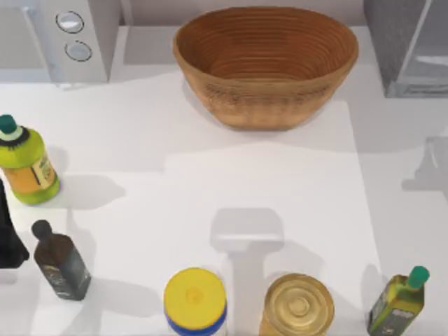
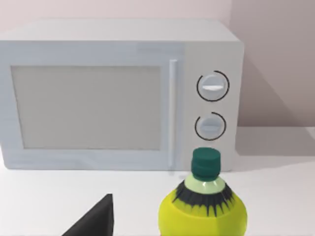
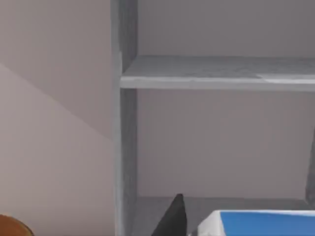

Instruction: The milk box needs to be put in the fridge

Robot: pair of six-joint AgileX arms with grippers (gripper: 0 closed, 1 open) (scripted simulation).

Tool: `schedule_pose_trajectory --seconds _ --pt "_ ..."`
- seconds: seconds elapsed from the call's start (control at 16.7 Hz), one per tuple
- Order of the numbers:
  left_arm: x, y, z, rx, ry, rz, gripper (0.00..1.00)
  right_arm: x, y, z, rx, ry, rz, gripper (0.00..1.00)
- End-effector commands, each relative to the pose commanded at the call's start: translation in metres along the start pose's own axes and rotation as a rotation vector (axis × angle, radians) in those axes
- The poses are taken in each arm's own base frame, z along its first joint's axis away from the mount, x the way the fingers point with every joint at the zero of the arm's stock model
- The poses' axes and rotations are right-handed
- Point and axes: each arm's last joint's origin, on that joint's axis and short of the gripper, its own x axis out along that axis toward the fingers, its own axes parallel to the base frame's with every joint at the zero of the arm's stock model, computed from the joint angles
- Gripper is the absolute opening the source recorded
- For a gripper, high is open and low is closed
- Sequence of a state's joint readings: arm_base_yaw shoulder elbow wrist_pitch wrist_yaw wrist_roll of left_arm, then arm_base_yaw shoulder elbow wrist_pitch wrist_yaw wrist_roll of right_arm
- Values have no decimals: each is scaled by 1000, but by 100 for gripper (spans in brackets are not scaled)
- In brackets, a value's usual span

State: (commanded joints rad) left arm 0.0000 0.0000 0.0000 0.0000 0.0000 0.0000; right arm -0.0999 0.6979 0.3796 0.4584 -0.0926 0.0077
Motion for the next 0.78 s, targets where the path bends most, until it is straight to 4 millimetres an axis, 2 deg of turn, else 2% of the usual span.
schedule_pose_trajectory --seconds 0.12,0.18,0.3,0.42,0.6,0.78 --pt "0 0 0 0 0 0 100 42 -10 -1 7 28 -10 0" --pt "0 0 0 0 0 0 100 64 -16 -9 12 51 -14 0" --pt "0 0 0 0 0 0 100 106 -30 -35 22 104 -21 0" --pt "0 0 0 0 0 0 100 141 -45 -71 31 155 -23 0" --pt "0 0 0 0 0 0 100 177 -64 -126 38 194 -19 0" --pt "0 0 0 0 0 0 100 197 -77 -165 33 186 -9 0"
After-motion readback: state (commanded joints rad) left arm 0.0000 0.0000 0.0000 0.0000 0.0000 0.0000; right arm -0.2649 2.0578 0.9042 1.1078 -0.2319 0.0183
